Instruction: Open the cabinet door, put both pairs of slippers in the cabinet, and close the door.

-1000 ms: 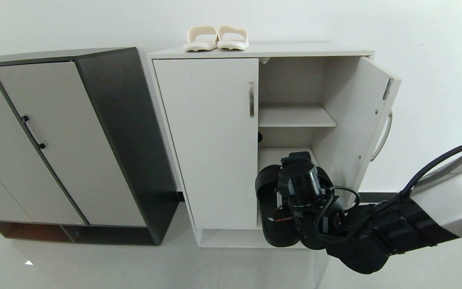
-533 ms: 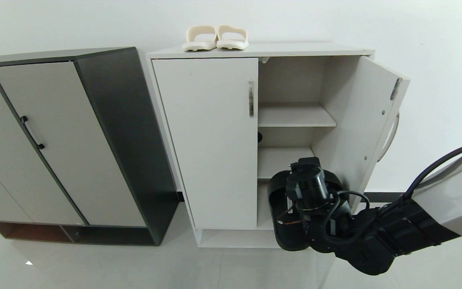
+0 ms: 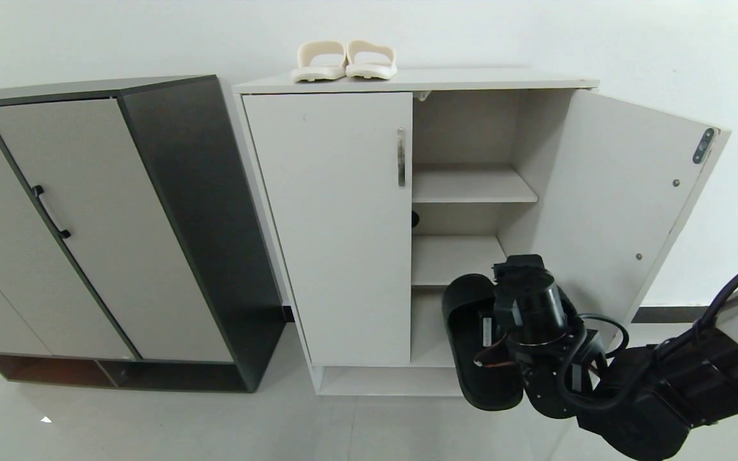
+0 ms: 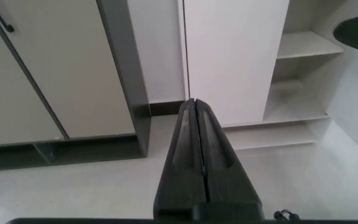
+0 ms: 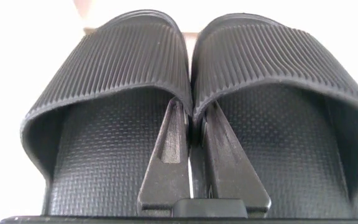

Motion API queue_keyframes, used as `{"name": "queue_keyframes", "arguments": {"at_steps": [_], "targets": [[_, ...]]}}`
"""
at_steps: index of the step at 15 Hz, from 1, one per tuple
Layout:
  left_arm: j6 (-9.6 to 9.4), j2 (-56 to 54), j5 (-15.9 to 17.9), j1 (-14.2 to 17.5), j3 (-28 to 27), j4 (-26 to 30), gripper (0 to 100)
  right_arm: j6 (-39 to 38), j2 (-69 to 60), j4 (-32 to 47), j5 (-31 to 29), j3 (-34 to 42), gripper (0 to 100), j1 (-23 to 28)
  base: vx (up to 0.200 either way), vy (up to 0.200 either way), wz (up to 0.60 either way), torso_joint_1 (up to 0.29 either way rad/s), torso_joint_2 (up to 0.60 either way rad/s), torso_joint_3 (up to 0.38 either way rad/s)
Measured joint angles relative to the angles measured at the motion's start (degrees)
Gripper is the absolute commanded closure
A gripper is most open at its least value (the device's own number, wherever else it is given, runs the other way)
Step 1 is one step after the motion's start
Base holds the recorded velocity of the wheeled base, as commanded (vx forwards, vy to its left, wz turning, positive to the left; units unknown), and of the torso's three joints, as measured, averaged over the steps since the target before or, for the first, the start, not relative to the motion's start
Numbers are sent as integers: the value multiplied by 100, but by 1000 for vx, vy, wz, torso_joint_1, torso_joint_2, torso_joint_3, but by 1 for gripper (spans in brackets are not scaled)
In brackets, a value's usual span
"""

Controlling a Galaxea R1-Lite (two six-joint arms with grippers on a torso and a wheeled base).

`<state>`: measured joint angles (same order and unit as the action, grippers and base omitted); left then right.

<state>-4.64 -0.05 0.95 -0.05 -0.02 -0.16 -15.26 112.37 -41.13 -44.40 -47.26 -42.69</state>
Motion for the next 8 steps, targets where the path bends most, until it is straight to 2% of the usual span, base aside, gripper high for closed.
{"name": "queue_keyframes", "arguments": {"at_steps": [3, 5, 8], "targets": [[158, -6, 9, 0, 2, 5, 100, 44, -60, -550, 808, 51, 100, -5, 0, 0, 0, 0, 0, 0], [172, -6, 5, 0, 2, 6, 100, 57, -55, -556, 951, 46, 100, -122, 0, 0, 0, 0, 0, 0], [174, -6, 6, -2, 2, 6, 100, 40, -17, -561, 951, -12, 100, -278, 0, -200, 0, 4, 4, 2]]}}
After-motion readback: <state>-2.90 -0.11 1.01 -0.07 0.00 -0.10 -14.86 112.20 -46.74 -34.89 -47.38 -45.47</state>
